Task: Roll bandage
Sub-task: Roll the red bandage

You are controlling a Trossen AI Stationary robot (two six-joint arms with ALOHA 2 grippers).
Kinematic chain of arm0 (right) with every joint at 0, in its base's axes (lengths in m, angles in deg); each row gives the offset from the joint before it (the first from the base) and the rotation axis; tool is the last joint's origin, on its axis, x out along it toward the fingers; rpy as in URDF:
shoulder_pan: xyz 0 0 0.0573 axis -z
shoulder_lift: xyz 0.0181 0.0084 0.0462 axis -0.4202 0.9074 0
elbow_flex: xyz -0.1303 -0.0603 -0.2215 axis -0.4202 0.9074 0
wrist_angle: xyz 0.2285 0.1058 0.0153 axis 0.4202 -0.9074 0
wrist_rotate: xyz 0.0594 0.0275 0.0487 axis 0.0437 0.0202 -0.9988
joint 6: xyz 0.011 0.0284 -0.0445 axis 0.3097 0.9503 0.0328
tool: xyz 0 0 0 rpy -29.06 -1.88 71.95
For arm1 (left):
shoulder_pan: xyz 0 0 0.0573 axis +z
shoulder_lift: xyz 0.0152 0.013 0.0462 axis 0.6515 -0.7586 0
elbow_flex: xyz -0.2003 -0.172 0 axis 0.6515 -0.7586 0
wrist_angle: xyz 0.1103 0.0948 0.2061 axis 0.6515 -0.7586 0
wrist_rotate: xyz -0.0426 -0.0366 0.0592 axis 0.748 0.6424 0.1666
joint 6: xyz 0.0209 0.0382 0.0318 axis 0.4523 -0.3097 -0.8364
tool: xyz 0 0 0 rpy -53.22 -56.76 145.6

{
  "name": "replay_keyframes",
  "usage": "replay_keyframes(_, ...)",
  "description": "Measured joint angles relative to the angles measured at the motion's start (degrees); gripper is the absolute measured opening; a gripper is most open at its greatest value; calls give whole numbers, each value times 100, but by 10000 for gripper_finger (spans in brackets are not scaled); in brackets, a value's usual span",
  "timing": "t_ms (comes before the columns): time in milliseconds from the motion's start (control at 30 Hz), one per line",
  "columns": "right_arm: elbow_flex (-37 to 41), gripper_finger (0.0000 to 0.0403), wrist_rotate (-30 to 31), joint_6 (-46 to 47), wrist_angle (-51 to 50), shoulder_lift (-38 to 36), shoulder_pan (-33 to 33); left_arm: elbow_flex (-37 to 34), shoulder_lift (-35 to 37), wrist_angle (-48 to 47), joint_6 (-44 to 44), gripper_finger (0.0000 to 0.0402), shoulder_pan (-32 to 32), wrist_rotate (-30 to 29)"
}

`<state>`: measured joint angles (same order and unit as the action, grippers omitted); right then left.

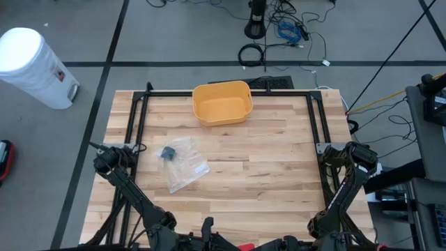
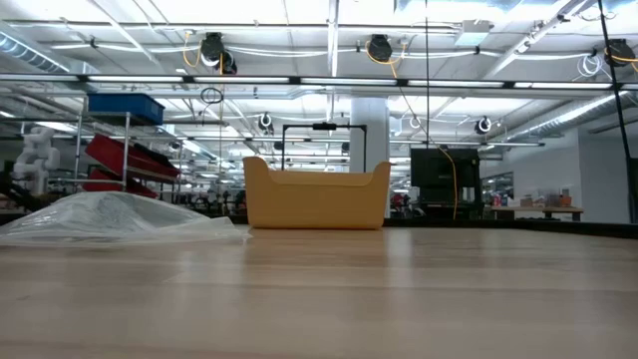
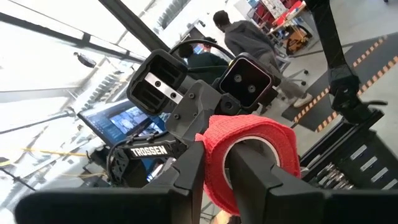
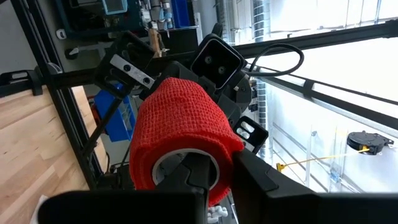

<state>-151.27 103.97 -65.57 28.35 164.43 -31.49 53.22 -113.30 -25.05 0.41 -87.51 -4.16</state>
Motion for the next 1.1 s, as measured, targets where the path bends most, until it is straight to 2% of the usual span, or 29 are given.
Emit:
replay_keyframes(333, 0, 34, 12, 2, 2, 0, 0, 1, 0, -2, -213, 34, -2, -6)
replay_keyframes(467, 0, 34, 47, -3, 0, 0, 0, 1, 0, -4, -197, 70, -9, -51)
replay_keyframes(633, 0, 34, 183, -22, 0, 0, 11, 3, 0, 0, -227, 130, -22, -403)
replay_keyframes(733, 0, 34, 334, -107, 7, 0, 13, 3, 0, 0, -282, 143, -17, -400)
replay_keyframes(900, 0, 34, 401, -125, 24, 0, 17, 3, 0, -4, -281, 131, -13, -393)
replay_keyframes(1100, 0, 34, 411, -123, 28, 0, 20, 3, 0, -15, -281, 89, -13, -349)
